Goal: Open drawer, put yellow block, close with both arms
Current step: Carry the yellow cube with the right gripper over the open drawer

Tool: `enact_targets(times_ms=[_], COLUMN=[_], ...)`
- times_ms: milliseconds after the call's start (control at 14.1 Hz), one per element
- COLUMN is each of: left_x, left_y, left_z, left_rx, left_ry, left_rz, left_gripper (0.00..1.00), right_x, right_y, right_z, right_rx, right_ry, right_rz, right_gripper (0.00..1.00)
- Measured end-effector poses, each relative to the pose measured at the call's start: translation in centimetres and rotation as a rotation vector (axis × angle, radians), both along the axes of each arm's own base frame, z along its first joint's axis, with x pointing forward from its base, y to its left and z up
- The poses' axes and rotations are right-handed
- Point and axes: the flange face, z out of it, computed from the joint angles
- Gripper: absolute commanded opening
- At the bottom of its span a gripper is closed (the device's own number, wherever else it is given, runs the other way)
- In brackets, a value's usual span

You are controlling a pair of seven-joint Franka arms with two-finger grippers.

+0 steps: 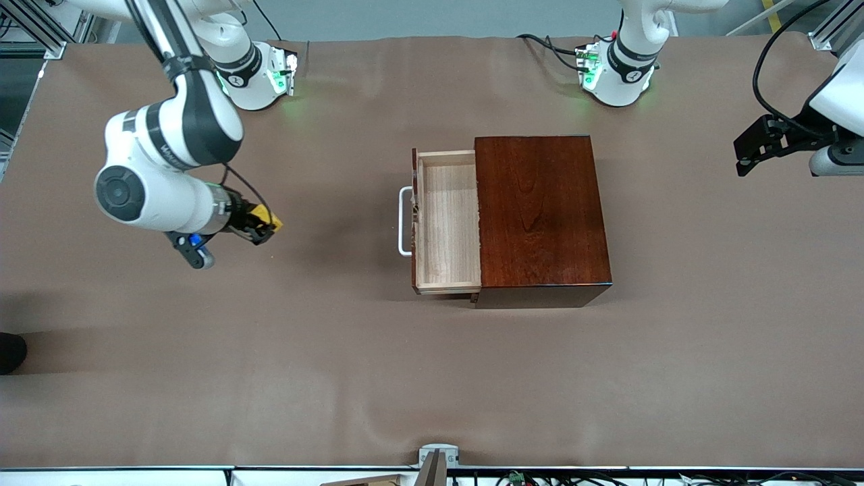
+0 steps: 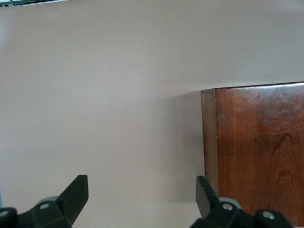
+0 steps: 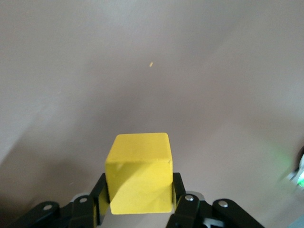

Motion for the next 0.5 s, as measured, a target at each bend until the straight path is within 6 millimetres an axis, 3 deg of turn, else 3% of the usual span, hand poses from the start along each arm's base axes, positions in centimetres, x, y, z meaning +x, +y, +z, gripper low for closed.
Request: enact_targets(times_ms=[496], left_x=[-1.1], left_y=[-2.3], left_z=[-1.1], left_rx=[-0.004], left_ry=[0.024], left_rz=[-0.049], left_gripper=[1.00], right_x=[-1.2], right_y=[9.6], right_z=[4.9], right_rx=[0.003], right_ry=[-0.025], right_rz=[-0.252], right_gripper=[0.00])
